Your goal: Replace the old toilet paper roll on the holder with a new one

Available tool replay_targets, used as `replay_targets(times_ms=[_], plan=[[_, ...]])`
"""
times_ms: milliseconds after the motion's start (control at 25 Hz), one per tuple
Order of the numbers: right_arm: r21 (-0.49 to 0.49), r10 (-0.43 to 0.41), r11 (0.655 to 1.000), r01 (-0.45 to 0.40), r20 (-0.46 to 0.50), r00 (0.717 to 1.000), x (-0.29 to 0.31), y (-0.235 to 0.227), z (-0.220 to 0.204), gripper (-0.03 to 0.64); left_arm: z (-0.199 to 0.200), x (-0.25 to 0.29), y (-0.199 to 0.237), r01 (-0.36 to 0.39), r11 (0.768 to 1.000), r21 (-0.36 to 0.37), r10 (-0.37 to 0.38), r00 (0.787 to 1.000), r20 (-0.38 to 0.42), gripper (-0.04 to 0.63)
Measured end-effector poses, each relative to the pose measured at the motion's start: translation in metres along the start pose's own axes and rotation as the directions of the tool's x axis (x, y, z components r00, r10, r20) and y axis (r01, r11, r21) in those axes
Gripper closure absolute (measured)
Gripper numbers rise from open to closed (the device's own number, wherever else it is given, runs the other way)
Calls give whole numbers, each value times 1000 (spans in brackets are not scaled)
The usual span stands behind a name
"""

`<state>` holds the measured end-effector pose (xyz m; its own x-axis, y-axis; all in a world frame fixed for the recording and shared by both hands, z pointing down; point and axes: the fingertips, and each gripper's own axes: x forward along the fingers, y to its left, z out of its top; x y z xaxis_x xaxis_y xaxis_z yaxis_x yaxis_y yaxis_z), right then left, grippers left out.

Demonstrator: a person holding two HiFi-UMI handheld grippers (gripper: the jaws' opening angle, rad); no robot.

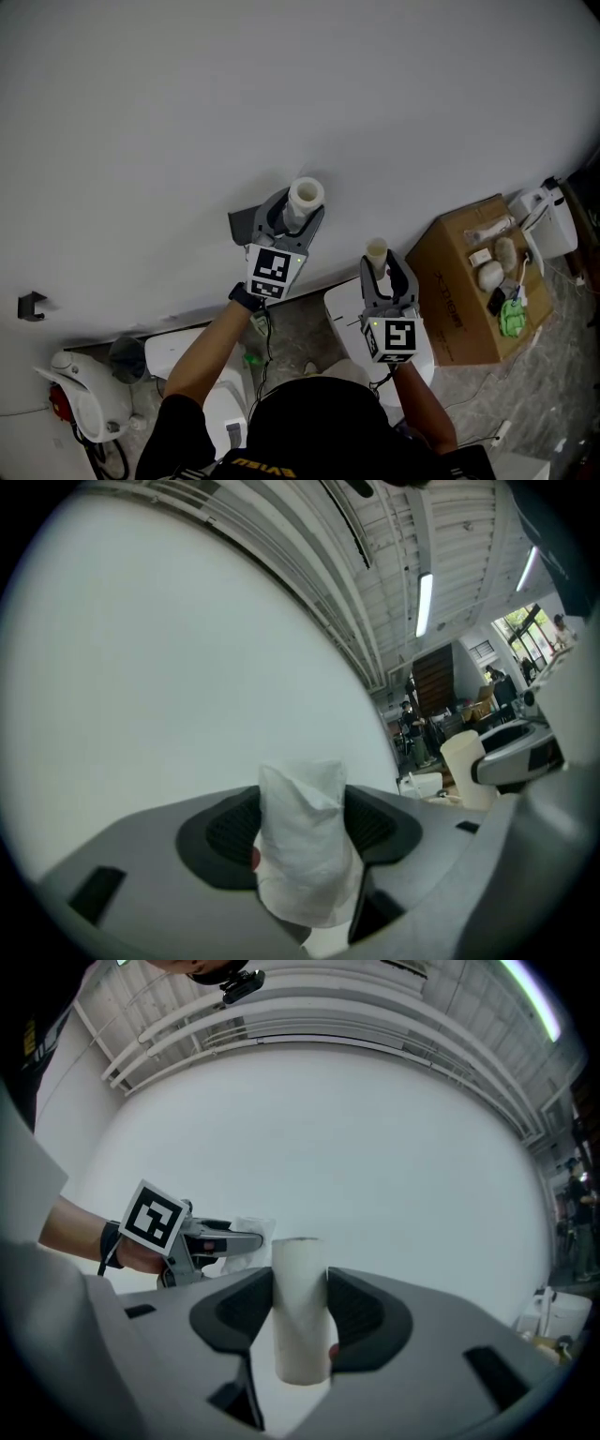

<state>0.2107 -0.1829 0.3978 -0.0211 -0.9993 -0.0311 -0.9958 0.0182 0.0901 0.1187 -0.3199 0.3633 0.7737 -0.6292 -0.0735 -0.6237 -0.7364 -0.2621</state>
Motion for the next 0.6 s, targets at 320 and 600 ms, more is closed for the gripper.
replay_targets(times_ms=[320,600], plan=[[-3,-47,999,47,-29,998,-5,-18,-10,434,-18,15,-38,52,995,89,-49,998,-37,318],[-5,-65,998,65,-49,997,-9,-23,-17,434,-41,18,-60,56,970,235,-31,994,-106,319]])
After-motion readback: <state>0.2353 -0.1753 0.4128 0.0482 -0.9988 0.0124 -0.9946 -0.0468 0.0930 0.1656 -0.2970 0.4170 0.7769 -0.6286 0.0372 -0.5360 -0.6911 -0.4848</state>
